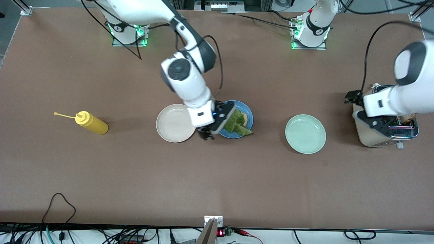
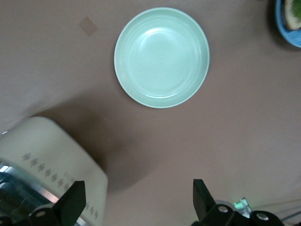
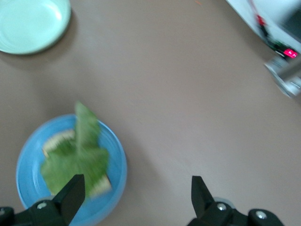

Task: Make sandwich in blue plate with both arms
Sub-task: 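Withdraw the right gripper toward the mustard while the left gripper returns to the toaster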

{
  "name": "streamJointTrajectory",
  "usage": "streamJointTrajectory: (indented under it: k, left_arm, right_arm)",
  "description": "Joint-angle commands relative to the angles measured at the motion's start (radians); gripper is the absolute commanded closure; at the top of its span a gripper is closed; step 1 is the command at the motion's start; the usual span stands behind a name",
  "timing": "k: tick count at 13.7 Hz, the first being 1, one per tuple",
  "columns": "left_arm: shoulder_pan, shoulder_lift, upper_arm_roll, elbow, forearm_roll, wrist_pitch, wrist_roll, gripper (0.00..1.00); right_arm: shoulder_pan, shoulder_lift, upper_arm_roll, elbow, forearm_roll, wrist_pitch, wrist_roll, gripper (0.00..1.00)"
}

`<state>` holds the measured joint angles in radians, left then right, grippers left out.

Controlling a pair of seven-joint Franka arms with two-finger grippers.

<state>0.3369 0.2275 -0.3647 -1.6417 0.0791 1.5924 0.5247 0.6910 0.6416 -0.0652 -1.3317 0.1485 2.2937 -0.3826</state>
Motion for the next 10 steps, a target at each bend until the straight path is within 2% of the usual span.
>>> streamJointTrajectory:
  k: [1,2,5,6,10]
  left_arm:
    - [-0.01,0.004,-0.013,0.135,0.025,-0.084,0.005,0.0]
    - [-0.013,0.012,-0.013,0.169,0.025,-0.078,-0.003,0.0]
    - [-0.029,0.013,-0.013,0.184,0.021,-0.045,-0.047,0.0]
    - [-0.033,0.013,-0.013,0.184,0.022,-0.026,-0.089,0.0]
    - [-0.029,0.013,-0.008,0.19,0.021,-0.022,-0.266,0.0]
  right_arm:
    - [-0.088,-0.12,-0.015,-0.04,-0.014,-0.123,-0.008,0.0]
    - [-0.131,-0.16,-0.015,-0.058,-0.014,-0.163,-0.028,0.0]
    - [-0.259,-0.249,-0.01,-0.09,0.012,-0.301,-0.268,0.0]
    - [-0.305,-0.287,-0.008,-0.127,0.046,-0.316,-0.339,0.0]
    - [-0.488,-0.428,-0.01,-0.322,0.282,-0.322,-0.663,0.0]
